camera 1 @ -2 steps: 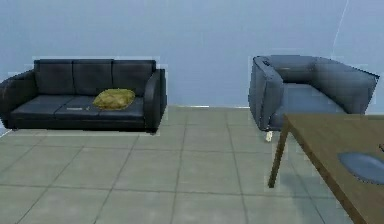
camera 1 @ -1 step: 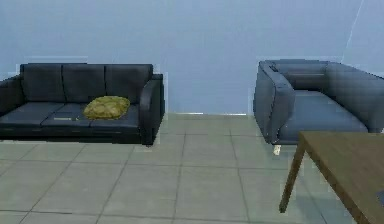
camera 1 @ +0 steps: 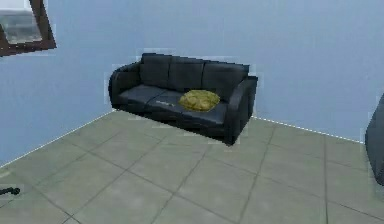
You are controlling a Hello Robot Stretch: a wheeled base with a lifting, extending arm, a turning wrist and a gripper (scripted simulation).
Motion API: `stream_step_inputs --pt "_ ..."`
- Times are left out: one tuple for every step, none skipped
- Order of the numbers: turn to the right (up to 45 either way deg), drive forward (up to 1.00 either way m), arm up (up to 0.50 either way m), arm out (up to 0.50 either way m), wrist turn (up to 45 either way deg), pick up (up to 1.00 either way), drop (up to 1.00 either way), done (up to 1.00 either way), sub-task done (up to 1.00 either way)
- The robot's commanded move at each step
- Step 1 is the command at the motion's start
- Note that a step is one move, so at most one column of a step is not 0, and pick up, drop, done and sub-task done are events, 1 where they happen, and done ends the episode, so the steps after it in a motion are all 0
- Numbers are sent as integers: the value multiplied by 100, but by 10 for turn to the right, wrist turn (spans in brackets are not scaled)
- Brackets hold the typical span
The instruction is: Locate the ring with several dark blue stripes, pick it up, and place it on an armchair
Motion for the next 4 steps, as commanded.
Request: stream_step_inputs --pt "450 0 0 0 0 0 0 0 0" --pt "90 0 0 0 0 0 0 0 0" --pt "0 75 0 0 0 0 0 0 0" --pt "-270 0 0 0 0 0 0 0 0"
